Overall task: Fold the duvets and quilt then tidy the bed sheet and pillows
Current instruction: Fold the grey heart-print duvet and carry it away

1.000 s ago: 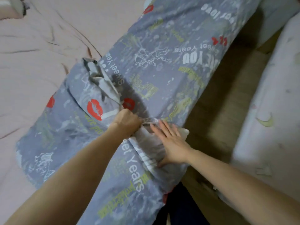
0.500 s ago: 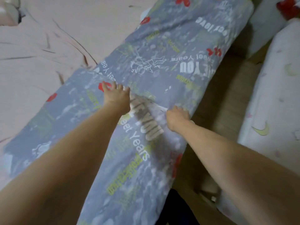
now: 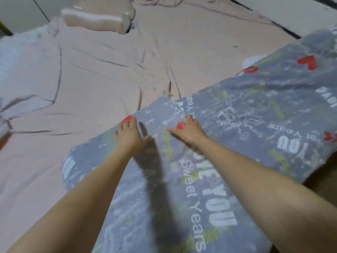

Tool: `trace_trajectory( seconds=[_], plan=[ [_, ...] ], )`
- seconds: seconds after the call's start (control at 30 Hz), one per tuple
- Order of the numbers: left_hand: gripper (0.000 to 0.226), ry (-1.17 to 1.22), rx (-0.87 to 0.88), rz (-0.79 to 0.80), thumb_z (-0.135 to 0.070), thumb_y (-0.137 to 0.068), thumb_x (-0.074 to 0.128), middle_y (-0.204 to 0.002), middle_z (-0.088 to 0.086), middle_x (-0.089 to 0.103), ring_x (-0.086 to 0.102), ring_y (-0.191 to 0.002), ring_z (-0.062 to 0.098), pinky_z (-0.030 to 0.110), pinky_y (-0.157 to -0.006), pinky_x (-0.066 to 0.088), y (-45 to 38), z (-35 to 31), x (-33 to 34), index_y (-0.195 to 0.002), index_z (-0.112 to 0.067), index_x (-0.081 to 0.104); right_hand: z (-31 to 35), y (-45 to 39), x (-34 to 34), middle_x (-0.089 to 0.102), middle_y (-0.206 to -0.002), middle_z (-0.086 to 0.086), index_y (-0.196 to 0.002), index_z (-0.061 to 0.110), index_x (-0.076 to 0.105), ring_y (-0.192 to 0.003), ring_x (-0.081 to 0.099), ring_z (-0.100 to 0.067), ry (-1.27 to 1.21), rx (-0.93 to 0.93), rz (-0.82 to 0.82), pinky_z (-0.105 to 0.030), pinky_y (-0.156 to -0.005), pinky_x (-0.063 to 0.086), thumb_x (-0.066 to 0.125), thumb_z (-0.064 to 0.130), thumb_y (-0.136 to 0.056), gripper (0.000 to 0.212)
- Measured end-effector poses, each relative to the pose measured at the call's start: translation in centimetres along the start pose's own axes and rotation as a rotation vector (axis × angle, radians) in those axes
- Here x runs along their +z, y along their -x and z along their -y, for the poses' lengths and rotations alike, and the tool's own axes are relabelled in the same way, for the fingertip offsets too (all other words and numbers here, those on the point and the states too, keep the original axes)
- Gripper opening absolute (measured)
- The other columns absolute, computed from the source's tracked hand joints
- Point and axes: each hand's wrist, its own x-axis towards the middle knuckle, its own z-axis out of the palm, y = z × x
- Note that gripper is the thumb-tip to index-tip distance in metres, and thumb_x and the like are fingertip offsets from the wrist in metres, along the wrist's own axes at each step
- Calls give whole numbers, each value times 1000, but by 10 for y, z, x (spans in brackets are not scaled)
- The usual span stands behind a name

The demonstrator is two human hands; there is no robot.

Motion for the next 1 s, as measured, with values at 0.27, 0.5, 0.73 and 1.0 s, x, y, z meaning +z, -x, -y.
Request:
trace_trajectory(
  seconds=[0.27,0.5,0.73,1.0],
  plan=[
    [87,405,-205,86,-61,-76,68,-134,11,54,50,-120,27,32,-96,38,-99,-33,12,-140,-10,39,17,-127,24,48,-140,-6,-140,18,31,-125,48,-29,-189,108,162,-46,-104,39,63,88,-32,133],
    [28,234,-223,-14,-19,-96,49,-113,28,63,59,-105,41,39,-84,45,-138,-48,9,-102,4,65,28,-160,10,65,-89,-6,-91,11,62,-88,62,-23,-201,-215,321,-28,-66,45,74,24,-80,21],
    [26,704,-8,-276,-3,-92,49,-91,8,69,62,-82,22,26,-76,44,-136,-74,3,-104,-9,70,9,-175,8,64,-113,-18,-111,15,61,-103,60,-37,60,-186,91,-40,-84,49,53,27,-91,24],
    [42,400,-351,-232,-18,-93,57,-130,25,51,52,-118,38,38,-102,38,-56,56,2,-131,-2,55,103,-104,36,46,-126,-12,-128,11,44,-119,43,-31,441,-696,-26,-40,-96,35,53,21,-89,41]
  ],
)
